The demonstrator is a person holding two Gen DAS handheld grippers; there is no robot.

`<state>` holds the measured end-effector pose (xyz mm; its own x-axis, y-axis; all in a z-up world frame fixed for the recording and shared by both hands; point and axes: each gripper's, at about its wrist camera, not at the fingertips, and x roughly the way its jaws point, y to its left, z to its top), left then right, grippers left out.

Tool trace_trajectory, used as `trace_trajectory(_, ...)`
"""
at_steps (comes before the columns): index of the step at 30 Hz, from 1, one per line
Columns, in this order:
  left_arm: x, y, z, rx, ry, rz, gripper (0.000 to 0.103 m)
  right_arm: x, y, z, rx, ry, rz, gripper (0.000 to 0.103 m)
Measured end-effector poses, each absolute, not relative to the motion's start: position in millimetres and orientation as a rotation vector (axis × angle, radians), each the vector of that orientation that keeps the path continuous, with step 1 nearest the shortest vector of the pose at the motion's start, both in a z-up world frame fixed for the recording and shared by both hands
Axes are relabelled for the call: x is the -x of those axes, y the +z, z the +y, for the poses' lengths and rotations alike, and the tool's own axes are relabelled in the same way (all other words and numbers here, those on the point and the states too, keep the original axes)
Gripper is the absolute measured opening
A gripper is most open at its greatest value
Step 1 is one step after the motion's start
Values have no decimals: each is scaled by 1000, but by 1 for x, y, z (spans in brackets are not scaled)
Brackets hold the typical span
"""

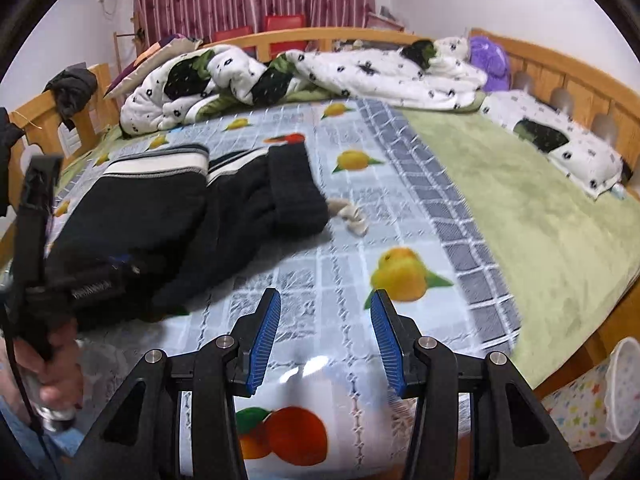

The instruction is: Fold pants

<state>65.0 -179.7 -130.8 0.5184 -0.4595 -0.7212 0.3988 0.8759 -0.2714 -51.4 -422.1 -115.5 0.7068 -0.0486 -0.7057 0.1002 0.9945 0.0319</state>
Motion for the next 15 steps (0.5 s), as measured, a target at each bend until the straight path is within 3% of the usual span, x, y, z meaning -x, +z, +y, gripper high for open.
trace_trajectory(2, -55, -120, -163, 65, -566, 891, 26, 44, -118, -418, -117, -19, 786, 48)
trace_trajectory(3, -52, -117, -156, 70, -580, 889, 40, 40, -118, -416, -137, 17, 789, 48)
trace_trajectory(4, -43, -109, -139, 76, -574, 860, 62, 32, -118, -412, -164, 67, 792, 49)
trace_trajectory(6, -23, -97, -112, 63, -548, 772, 79, 18, -119, -401, -209, 138, 791, 53)
trace_trajectory(11, 13, -94, -42, 1, -322, 700, 80, -36, -138, -365, -285, 286, 871, 55)
trace_trajectory(15, 17, -136, 3, 96, -205, 848, 82, -81, -176, -342, -360, 353, 1024, 53)
